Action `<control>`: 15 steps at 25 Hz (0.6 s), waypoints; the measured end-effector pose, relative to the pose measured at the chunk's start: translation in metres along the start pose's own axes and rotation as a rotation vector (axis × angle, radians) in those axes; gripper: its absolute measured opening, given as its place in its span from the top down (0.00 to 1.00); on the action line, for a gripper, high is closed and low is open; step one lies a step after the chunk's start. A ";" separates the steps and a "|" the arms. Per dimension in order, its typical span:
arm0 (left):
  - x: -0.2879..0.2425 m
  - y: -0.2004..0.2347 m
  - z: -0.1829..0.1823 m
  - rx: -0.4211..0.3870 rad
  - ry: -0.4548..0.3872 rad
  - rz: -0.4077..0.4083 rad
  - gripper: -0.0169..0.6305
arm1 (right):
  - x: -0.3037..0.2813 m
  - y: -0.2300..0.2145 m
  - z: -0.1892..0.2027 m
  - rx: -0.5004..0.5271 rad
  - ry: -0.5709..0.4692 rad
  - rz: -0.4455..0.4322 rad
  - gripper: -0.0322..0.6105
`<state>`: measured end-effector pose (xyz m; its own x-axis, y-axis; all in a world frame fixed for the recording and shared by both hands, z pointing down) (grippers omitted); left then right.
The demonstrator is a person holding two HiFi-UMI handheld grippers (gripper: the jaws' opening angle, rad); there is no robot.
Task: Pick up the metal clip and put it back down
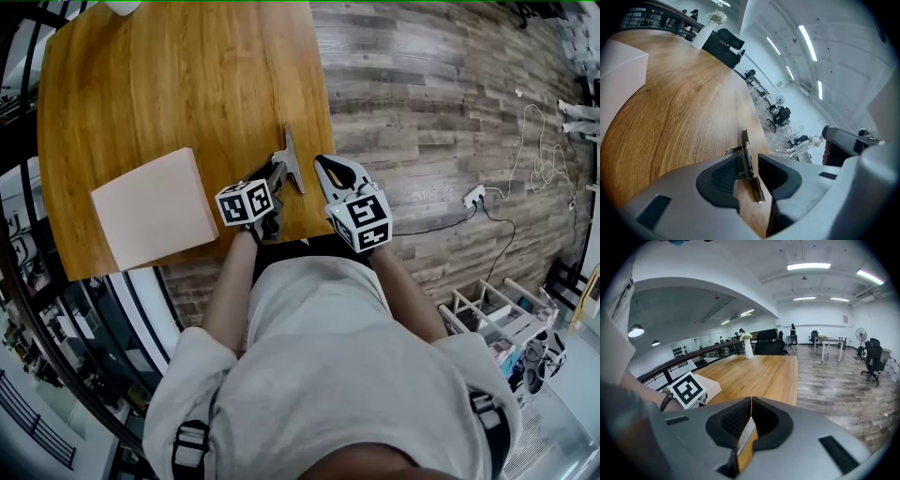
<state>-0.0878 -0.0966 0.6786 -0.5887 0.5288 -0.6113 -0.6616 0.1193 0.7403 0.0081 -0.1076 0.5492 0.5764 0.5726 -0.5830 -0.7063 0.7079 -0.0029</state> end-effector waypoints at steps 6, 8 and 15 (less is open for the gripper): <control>0.031 0.001 -0.014 -0.059 -0.021 0.003 0.79 | -0.009 0.022 -0.013 0.017 -0.004 -0.007 0.91; 0.044 -0.002 -0.021 -0.096 -0.041 -0.012 0.79 | -0.012 0.029 -0.018 0.018 -0.009 -0.015 0.91; 0.089 -0.020 -0.044 -0.248 -0.184 -0.085 0.89 | -0.016 0.043 -0.030 0.027 -0.043 -0.025 0.91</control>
<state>-0.1470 -0.0891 0.5972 -0.4477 0.6715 -0.5905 -0.8111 -0.0271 0.5842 -0.0439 -0.0981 0.5340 0.6109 0.5715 -0.5479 -0.6807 0.7325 0.0051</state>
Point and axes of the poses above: the fingertips, and each gripper's own axes: x backward along the fingers, y to its left, z out of its underside, the point moved 2 cm from there along x, backward along the fingers, and after that the axes turned 11 degrees about x, right-handed, at the moved point
